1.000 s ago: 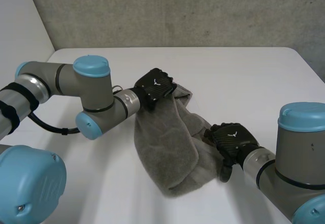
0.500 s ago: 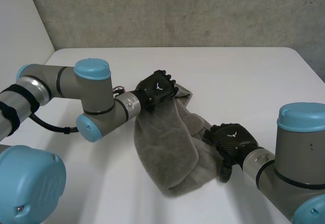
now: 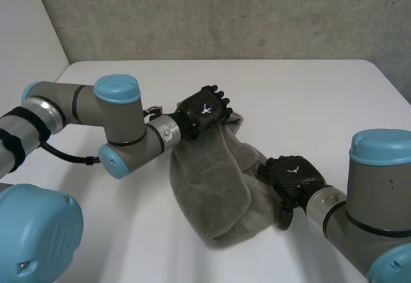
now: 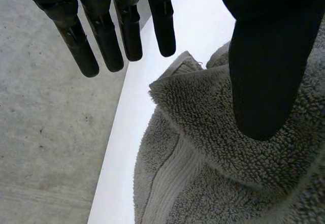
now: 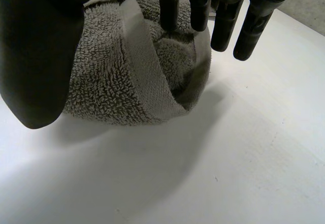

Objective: Fold the towel.

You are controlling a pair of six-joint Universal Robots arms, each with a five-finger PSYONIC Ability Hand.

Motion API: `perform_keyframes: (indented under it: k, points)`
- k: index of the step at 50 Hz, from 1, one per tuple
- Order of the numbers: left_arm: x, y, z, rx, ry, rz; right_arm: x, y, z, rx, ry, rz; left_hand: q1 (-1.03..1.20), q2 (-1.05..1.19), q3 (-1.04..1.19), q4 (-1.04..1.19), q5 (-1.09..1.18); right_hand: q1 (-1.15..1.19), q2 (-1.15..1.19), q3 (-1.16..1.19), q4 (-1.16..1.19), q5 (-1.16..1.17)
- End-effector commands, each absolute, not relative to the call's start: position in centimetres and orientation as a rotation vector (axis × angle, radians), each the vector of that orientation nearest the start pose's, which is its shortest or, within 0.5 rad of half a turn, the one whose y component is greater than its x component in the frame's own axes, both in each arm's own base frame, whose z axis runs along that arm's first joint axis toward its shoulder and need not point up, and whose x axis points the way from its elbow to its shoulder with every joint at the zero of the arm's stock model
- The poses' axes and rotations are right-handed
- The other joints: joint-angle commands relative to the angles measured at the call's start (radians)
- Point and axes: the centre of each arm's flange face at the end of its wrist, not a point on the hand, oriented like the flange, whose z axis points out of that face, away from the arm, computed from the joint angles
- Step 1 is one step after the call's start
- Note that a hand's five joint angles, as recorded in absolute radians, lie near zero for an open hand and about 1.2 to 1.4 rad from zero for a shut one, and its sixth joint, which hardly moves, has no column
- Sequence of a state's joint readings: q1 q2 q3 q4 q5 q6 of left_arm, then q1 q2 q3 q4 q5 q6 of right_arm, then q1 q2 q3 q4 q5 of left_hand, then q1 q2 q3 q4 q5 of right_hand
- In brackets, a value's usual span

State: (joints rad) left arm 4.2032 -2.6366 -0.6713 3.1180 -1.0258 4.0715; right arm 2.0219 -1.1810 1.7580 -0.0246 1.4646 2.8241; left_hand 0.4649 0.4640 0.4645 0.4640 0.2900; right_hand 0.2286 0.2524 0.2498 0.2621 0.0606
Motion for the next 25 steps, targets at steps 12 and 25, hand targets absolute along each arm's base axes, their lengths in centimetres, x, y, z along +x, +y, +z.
perform_keyframes:
  k: [12,25]
  points:
    - [-39.3,-34.3,12.8,-1.851,-1.371,1.962,25.9,-21.4,13.9,-1.047,2.392,-1.442,0.862,0.863,0.862,0.863,0.862,-0.054,-0.078,-0.075,-0.088,-0.061]
    - [-38.2,-34.8,16.6,-1.837,-1.240,2.414,26.6,-21.6,13.7,-1.039,2.325,-1.453,0.931,0.932,0.932,0.932,0.932,0.775,0.751,0.754,0.742,0.769]
